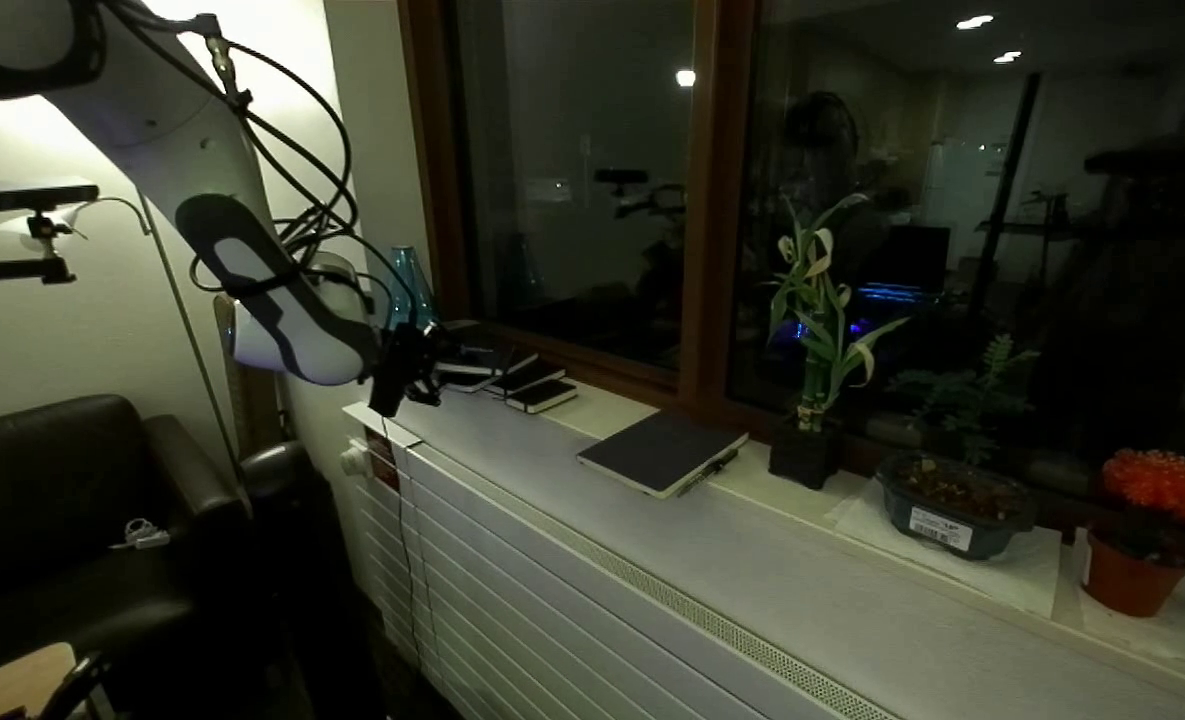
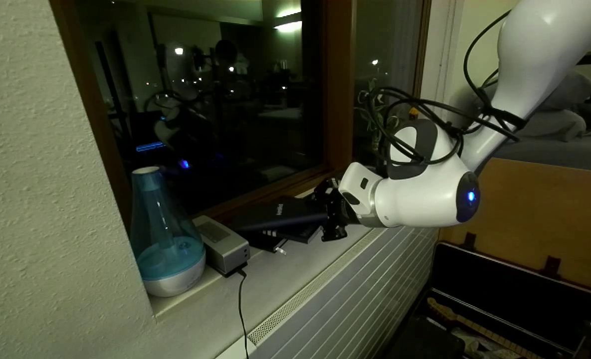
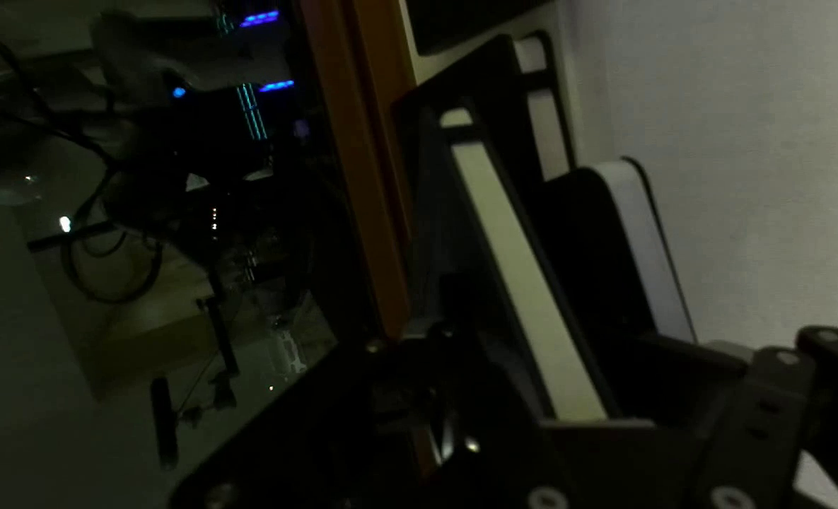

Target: Put the second book from the right on top of the books on the left.

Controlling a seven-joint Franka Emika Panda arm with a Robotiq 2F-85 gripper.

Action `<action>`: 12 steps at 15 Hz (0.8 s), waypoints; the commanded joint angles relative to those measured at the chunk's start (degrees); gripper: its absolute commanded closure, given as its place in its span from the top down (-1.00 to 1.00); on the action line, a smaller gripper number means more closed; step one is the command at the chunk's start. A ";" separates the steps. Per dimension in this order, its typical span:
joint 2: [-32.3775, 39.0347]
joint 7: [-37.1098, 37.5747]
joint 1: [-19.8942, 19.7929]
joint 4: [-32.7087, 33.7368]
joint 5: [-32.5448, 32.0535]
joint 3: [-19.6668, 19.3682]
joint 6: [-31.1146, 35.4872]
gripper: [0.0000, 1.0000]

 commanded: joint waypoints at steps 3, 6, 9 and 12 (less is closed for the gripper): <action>-1.57 -2.26 -0.88 -2.40 0.52 -0.05 -4.61 0.65; -2.60 -3.46 -1.74 -3.13 1.03 -0.11 -1.61 0.97; -4.18 -5.23 -3.30 -3.78 2.28 -0.07 3.94 1.00; -6.43 -7.46 -4.56 -4.63 4.92 -0.44 8.34 1.00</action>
